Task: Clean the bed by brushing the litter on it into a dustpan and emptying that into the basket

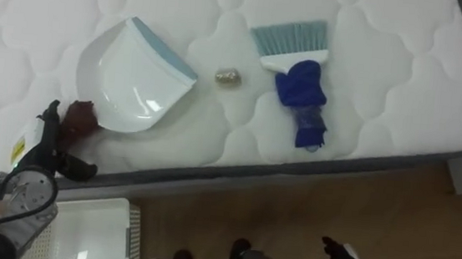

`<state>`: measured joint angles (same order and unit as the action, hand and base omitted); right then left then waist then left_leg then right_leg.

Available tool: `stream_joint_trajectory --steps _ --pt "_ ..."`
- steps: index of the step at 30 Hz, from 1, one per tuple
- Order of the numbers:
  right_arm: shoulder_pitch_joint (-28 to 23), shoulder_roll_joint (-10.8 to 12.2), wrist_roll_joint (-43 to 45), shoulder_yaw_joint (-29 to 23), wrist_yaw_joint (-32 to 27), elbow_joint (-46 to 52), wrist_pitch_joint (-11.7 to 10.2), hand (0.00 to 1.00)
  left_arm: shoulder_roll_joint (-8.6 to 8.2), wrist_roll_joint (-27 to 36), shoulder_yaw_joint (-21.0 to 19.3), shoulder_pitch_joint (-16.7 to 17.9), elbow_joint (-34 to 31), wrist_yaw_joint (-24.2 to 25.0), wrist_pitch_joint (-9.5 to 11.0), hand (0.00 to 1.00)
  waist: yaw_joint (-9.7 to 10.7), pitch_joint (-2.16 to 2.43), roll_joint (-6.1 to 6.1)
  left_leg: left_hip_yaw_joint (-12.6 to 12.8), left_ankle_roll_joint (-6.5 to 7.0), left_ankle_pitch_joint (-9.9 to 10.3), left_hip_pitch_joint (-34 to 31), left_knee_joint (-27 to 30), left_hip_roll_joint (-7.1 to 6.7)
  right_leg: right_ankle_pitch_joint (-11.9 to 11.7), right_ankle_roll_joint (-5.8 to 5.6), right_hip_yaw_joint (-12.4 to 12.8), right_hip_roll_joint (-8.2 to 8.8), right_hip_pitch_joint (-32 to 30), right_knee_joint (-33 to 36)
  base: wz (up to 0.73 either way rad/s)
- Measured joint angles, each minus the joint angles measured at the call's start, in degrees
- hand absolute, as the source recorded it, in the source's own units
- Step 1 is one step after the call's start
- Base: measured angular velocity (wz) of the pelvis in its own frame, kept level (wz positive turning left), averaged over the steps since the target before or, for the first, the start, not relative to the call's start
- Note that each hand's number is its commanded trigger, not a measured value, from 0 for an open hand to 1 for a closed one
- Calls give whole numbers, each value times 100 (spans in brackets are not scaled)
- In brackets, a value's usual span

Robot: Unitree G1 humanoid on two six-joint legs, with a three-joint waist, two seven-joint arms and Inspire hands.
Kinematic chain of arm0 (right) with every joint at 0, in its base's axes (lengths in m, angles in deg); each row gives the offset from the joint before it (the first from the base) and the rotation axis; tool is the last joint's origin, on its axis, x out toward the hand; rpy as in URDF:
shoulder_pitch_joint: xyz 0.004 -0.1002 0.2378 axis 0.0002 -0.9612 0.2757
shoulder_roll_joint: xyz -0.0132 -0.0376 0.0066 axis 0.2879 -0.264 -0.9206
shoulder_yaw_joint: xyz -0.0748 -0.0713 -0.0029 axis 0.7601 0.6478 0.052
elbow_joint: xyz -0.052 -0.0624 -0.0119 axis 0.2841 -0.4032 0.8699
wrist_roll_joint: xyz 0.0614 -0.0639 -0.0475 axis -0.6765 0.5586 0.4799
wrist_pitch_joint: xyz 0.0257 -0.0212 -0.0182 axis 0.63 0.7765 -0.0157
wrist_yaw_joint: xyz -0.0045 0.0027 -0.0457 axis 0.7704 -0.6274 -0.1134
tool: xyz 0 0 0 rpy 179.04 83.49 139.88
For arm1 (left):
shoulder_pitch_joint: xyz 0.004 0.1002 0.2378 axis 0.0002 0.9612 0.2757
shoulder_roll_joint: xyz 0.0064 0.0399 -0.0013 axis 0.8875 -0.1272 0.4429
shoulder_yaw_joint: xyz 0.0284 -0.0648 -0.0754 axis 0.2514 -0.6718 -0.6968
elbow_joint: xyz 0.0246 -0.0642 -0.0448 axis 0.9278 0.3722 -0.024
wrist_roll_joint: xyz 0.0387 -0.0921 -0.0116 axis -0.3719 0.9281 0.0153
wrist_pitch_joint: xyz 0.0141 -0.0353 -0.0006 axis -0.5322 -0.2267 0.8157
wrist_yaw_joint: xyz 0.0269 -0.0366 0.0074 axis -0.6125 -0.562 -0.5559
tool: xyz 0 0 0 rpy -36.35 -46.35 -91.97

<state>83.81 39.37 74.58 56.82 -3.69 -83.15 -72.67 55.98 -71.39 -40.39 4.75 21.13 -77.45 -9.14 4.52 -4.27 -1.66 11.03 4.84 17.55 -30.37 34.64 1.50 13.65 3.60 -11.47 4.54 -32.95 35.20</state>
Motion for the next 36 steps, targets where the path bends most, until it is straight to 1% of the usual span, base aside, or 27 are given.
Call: stream_joint_trajectory --steps 3,10,11,12,18,20,23,25,26,30,33,36 --pt "-121 2 -80 9 33 18 0 0 -8 8 14 1 56 7 -100 0 3 3 -1 17 25 -14 -47 84 -12 8 9 -1 47 -63 123 2" --pt "-269 2 -206 59 32 17 -9 0 -7 -10 15 2 111 11 -149 0 15 24 21 124 30 -31 -59 118 -12 11 32 106 57 -165 250 -6" --pt "-270 2 -206 59 30 17 -9 0 -7 -10 15 1 110 10 -149 0 27 34 23 131 29 -31 -67 118 -12 13 35 114 55 -181 258 -3" --pt "-278 2 -206 62 30 17 -9 0 -7 -10 15 1 111 9 -149 0 38 63 22 134 27 -33 -97 120 -11 14 36 117 54 -216 263 0" --pt "-271 2 -201 65 16 35 -12 0 2 -23 12 -3 117 -3 -160 0 71 97 71 133 26 -33 -129 129 -11 20 41 109 57 -243 273 0" --pt "-259 2 -195 63 -12 35 -8 0 28 -94 11 -52 117 -44 -188 0 103 106 72 121 33 -22 -244 213 8 20 42 89 55 -330 307 2" --pt "-275 0 -161 65 -120 40 4 0 70 -129 7 -93 134 -98 -198 0 159 105 78 127 47 0 -372 328 23 22 45 101 58 -452 392 -1" --pt "-295 -1 -152 64 -179 51 80 0 91 -140 7 -131 134 -160 -201 0 167 104 76 133 58 21 -442 404 37 25 49 109 58 -519 452 -4" --pt "-303 0 -149 65 -204 54 123 0 112 -141 7 -167 133 -181 -200 0 167 103 69 133 60 44 -493 479 69 27 55 101 40 -547 473 0" --pt "-344 0 -147 107 -249 61 115 0 176 -142 14 -197 132 -286 -188 0 219 95 57 128 59 45 -526 513 85 21 69 75 45 -565 486 0" --pt "-341 0 -143 107 -259 75 116 0 222 -159 13 -224 133 -313 -182 0 216 84 41 132 58 46 -548 519 89 22 76 77 44 -597 496 0" --pt "-337 0 -68 110 -263 80 116 0 231 -160 12 -265 134 -408 -179 0 204 71 31 133 48 60 -552 533 87 46 85 80 51 -615 538 0"
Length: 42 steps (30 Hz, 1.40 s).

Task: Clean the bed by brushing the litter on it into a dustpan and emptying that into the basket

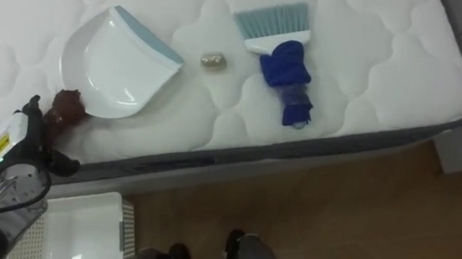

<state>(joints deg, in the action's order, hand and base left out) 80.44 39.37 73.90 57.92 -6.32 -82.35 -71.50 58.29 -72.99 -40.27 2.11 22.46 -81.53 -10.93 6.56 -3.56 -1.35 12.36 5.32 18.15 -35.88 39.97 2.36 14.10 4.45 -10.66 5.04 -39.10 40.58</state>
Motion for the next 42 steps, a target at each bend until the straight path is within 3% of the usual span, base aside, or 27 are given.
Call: stream_joint_trajectory --steps 6,21,38,42 --pt "28 -1 -6 77 -3 131 -2 0 1 9 9 -127 2 -117 47 0 12 -54 -70 -33 -22 26 -49 34 16 30 19 -36 -6 -16 15 0" --pt "88 -3 -123 241 108 147 -40 0 8 168 257 -151 0 -125 224 0 87 -54 -70 -45 -24 36 -11 23 12 44 16 -53 2 25 3 0" --pt "104 -5 -85 326 295 146 -25 0 23 165 257 -158 1 -104 207 0 104 -57 -66 -3 -29 35 129 -88 10 49 9 -31 -14 133 -73 0" --pt "71 -13 20 328 287 147 13 0 29 183 256 -160 1 -79 204 0 109 -77 -45 11 -41 77 110 -12 22 88 15 -15 -13 93 13 0"
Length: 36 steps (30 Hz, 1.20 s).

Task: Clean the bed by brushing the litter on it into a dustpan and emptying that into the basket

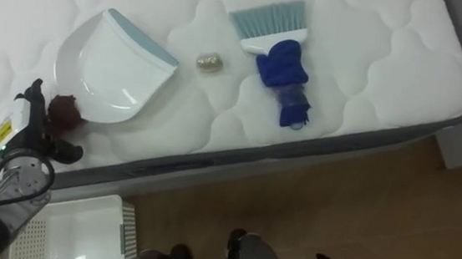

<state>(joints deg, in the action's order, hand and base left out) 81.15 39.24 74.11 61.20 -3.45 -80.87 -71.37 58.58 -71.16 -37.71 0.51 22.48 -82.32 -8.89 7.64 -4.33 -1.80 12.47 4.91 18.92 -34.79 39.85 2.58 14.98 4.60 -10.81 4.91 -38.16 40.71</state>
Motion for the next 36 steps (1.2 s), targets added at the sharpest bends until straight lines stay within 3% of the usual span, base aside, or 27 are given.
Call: stream_joint_trajectory --steps 4,9,15,36 --pt "-25 -52 73 8 -3 2 107 0 45 32 -2 -58 1 21 -11 0 -6 -5 2 1 -9 85 -123 186 51 55 20 -2 -14 -114 137 0" --pt "-81 -207 76 120 -86 -9 235 0 230 31 -1 -278 0 26 -144 0 0 -4 -1 -17 -17 134 -294 376 77 101 46 -11 -10 -265 305 0" --pt "-130 -188 93 232 -173 0 357 0 253 31 -2 -463 0 6 -221 0 -2 1 -36 -38 -15 149 -371 511 74 133 64 -22 22 -332 441 1" --pt "-242 -188 184 229 -113 101 449 0 322 37 43 -496 4 105 -394 0 12 4 -64 -74 -7 225 -959 1001 97 198 128 -53 114 -894 918 0"
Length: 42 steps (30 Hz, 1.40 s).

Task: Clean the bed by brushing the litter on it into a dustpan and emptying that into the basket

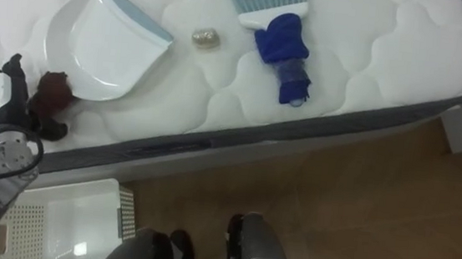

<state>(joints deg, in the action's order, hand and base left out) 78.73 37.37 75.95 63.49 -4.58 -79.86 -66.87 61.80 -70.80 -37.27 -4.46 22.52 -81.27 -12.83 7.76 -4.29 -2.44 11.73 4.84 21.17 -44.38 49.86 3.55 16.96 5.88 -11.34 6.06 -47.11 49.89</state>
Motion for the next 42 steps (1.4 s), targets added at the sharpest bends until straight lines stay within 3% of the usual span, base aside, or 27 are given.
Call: stream_joint_trajectory --steps 12,15,16,19,20,30,42 --pt "-11 -3 215 -4 -2 390 45 0 -2 114 113 -21 1 142 -111 4 94 34 -46 -86 35 -13 -254 41 -28 12 -22 -61 11 -174 11 3" --pt "-15 -2 284 -3 -2 505 47 0 -1 111 114 -22 1 144 -139 24 132 44 -67 -99 36 -13 -268 57 -31 12 -26 -73 17 -174 11 2" --pt "-18 -2 287 -4 -1 524 46 0 -1 111 114 -22 1 151 -155 52 140 44 -67 -100 36 -13 -269 60 -31 12 -25 -77 19 -173 12 0" --pt "-61 -8 286 -8 -1 590 49 0 -1 110 115 -27 1 177 -205 93 152 40 -75 -120 36 -13 -288 86 -27 12 -23 -106 26 -173 22 1" --pt "-71 -8 287 -10 -1 591 51 0 -1 111 116 -37 1 211 -233 100 155 34 -85 -133 36 -13 -299 96 -27 13 -21 -122 31 -173 25 4" --pt "-85 -28 286 -12 4 631 165 0 110 337 163 -299 99 266 -492 100 180 28 -92 -130 40 -8 -332 112 -35 18 -14 -119 48 -222 57 0" --pt "-237 -112 337 -8 -4 856 242 0 161 732 222 -398 167 275 -466 100 238 23 -92 -122 30 64 -623 330 -19 73 17 -101 76 -519 282 0"
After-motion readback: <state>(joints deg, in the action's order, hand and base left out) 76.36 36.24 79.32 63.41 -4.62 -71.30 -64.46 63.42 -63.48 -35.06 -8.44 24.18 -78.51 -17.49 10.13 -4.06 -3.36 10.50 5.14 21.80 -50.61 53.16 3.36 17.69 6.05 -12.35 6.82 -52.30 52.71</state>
